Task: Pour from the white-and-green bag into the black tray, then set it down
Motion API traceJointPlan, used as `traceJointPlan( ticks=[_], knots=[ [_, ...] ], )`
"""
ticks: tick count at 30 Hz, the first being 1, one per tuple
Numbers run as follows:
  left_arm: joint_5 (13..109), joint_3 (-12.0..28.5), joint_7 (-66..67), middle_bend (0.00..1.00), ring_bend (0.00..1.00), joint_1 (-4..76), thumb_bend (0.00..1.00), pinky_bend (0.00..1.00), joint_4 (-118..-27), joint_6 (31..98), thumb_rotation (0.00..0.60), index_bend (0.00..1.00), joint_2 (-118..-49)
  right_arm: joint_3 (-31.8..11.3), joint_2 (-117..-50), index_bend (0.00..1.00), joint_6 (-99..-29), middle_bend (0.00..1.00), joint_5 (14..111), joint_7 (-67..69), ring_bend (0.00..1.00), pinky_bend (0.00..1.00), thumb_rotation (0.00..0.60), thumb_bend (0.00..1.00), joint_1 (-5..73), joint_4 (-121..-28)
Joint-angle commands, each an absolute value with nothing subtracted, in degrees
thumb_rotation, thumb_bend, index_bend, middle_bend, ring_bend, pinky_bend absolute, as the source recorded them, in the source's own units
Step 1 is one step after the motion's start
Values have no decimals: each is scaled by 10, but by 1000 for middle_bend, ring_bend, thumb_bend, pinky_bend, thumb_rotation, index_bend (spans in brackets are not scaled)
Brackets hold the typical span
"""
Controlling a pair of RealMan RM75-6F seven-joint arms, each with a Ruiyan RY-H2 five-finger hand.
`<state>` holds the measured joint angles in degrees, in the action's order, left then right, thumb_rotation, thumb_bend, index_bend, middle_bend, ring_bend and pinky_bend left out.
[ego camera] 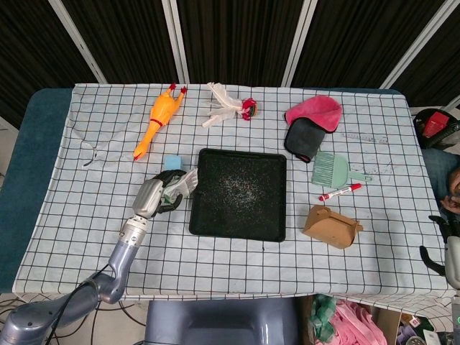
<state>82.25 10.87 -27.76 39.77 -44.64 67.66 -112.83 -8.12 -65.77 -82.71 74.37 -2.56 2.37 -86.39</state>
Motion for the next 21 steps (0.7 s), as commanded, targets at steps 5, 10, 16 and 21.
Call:
traceJointPlan(
  ticks=[5,10,16,21],
  knots=[
    [806,110,-213,257,208,359,385,342,-576,703,600,208,-1062,-81,-656,214,-832,104,747,-25,192,232,600,299,22,-867],
    [800,100,-163,243,203,329,357,336,-684,719,600,196,-1005,-81,-657,214,-834,104,748,-27,192,232,600,298,21,-869],
    [782,90,-76,237,203,293,349,336,-814,739,600,194,-931,-80,-656,214,-837,104,753,-31,191,232,600,298,21,-874],
    [785,82,31,241,203,266,356,333,-922,775,600,205,-860,-78,-653,214,-835,104,754,-34,191,232,600,297,21,-878]
  ],
)
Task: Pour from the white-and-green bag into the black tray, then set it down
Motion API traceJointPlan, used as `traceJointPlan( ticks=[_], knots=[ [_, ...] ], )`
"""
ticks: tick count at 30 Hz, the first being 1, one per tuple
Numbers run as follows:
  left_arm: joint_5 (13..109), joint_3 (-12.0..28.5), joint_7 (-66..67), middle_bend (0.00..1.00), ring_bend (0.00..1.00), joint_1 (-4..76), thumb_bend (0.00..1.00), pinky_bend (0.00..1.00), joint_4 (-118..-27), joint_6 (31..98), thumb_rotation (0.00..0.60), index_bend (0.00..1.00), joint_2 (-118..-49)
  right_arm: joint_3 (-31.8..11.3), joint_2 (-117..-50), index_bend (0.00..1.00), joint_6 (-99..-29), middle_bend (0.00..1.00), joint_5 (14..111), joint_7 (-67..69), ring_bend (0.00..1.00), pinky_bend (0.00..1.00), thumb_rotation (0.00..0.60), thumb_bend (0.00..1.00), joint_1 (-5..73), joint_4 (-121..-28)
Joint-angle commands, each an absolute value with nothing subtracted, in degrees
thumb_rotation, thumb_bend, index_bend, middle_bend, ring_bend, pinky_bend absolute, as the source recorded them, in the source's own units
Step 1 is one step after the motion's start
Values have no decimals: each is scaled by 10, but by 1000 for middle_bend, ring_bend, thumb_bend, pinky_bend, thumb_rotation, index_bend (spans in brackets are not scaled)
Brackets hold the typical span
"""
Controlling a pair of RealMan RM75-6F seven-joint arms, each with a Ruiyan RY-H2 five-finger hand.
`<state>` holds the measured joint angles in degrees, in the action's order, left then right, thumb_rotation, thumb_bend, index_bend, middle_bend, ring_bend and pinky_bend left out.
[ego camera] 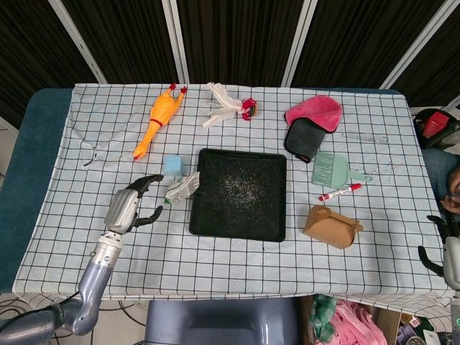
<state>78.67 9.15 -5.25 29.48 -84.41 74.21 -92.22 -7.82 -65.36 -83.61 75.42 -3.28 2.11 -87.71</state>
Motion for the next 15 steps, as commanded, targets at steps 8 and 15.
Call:
traceJointPlan(
  ticks=[8,15],
  knots=[
    [777,85,194,239,204,226,365,333,-1055,838,600,210,-733,-72,-641,214,-829,101,756,-40,186,232,600,294,20,-893],
    [763,57,240,225,178,178,343,323,-1154,854,600,186,-606,-65,-628,215,-827,89,767,-44,177,232,600,254,20,-911]
  ],
)
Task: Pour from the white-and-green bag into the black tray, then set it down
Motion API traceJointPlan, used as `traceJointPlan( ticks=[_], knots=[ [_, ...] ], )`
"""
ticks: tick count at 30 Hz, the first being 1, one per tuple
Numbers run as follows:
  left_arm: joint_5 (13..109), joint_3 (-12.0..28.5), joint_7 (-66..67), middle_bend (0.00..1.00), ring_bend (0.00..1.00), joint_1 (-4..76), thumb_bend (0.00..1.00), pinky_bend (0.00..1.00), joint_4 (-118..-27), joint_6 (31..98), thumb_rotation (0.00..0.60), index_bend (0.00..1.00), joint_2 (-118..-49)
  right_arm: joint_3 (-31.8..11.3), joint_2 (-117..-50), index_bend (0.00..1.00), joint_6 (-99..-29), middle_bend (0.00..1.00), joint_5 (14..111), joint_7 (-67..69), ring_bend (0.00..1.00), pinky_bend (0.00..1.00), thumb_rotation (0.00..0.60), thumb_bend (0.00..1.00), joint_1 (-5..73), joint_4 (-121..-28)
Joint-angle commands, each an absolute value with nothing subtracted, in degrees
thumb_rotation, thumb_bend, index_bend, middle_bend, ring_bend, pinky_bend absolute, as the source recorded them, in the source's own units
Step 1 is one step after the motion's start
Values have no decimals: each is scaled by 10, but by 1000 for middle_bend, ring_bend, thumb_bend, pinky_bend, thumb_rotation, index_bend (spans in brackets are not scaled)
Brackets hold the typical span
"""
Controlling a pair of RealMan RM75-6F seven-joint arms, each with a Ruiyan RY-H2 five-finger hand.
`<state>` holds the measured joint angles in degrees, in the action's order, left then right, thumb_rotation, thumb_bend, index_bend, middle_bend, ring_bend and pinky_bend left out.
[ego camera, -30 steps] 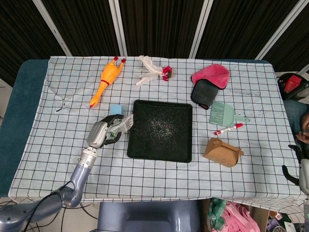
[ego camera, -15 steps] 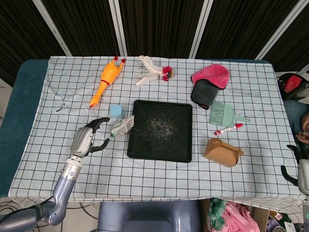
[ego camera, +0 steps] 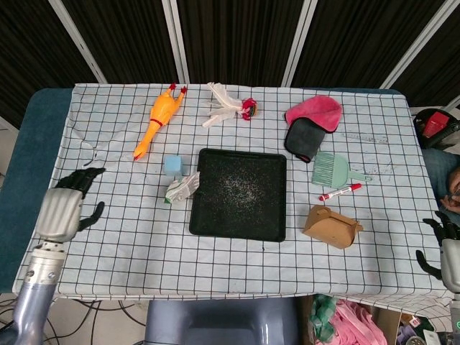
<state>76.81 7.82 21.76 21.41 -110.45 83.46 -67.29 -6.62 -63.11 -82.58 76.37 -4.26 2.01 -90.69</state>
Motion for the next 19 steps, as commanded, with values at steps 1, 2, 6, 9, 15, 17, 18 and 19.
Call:
traceJointPlan(
  ticks=[1,2,6,9,15,17,18,19],
  knots=[
    [765,54,239,223,178,175,337,321,-1157,854,600,184,-600,-65,-628,214,-829,88,768,-44,176,232,600,248,20,-912],
    [769,46,238,220,174,167,329,315,-1160,857,600,181,-589,-65,-628,214,-832,85,771,-44,174,232,600,241,19,-914],
    [780,25,237,212,161,143,312,295,-1157,868,600,173,-565,-65,-626,206,-847,70,785,-37,171,232,600,237,16,-922],
    [787,12,232,212,161,127,312,293,-1140,876,600,171,-563,-62,-623,199,-856,51,799,-28,171,232,600,237,14,-926],
    [804,1,184,210,155,110,313,258,-1091,880,600,163,-571,-57,-618,197,-878,41,835,-2,170,232,600,237,11,-928],
    [811,2,159,210,141,109,313,231,-1073,877,600,162,-573,-57,-618,197,-886,41,844,3,171,232,600,237,9,-927],
    [814,2,148,210,137,110,313,227,-1065,874,600,161,-573,-57,-617,198,-890,41,847,5,171,232,600,237,8,-927],
    [816,3,139,210,137,111,313,226,-1058,871,600,160,-574,-56,-616,198,-892,41,849,7,171,232,600,237,7,-927]
  ],
)
